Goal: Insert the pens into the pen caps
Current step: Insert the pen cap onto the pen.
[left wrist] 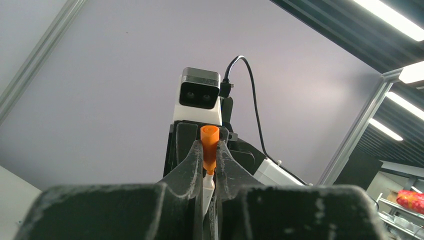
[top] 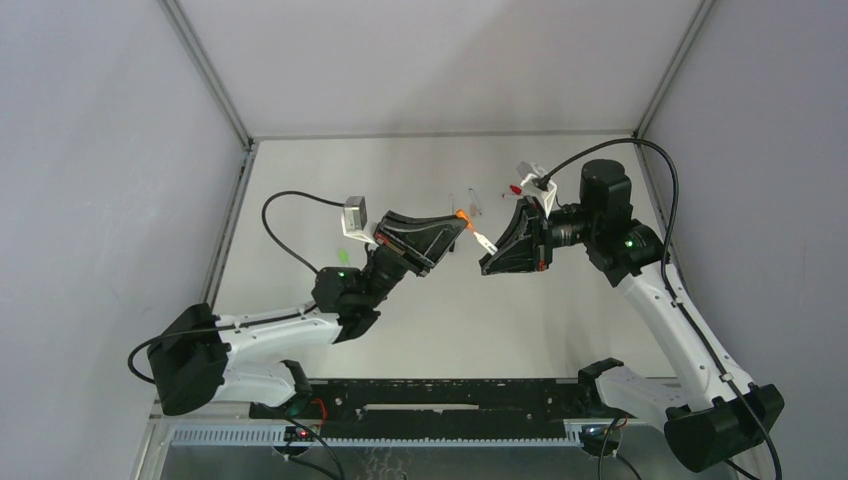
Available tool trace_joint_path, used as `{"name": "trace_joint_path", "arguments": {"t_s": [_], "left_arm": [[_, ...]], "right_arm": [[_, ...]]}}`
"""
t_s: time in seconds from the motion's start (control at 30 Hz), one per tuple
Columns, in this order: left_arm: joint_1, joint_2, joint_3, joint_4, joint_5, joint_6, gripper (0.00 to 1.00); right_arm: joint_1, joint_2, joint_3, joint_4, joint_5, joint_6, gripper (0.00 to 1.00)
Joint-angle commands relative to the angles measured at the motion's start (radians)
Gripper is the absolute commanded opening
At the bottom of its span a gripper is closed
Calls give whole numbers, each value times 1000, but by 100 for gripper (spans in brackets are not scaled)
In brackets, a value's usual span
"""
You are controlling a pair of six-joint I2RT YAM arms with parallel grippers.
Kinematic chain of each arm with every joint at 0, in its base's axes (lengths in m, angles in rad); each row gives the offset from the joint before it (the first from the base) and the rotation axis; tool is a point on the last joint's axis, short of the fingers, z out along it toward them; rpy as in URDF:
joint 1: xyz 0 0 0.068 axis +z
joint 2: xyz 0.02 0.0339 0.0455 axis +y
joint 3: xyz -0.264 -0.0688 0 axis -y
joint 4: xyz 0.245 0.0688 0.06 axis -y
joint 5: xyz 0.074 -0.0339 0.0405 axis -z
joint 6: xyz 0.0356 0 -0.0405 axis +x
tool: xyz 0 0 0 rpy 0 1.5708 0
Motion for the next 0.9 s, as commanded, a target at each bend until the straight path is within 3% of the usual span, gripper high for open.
{"name": "trace_joint_path", "arguments": {"t_s": [0.0, 0.87], "left_arm": [[-5, -7, 40, 37, 6, 4, 0], [-6, 71, 50, 39, 12, -2, 0]], "right_arm": [[1, -5, 6, 41, 31, 40, 0], [14, 12, 6, 122, 62, 152, 0]]}}
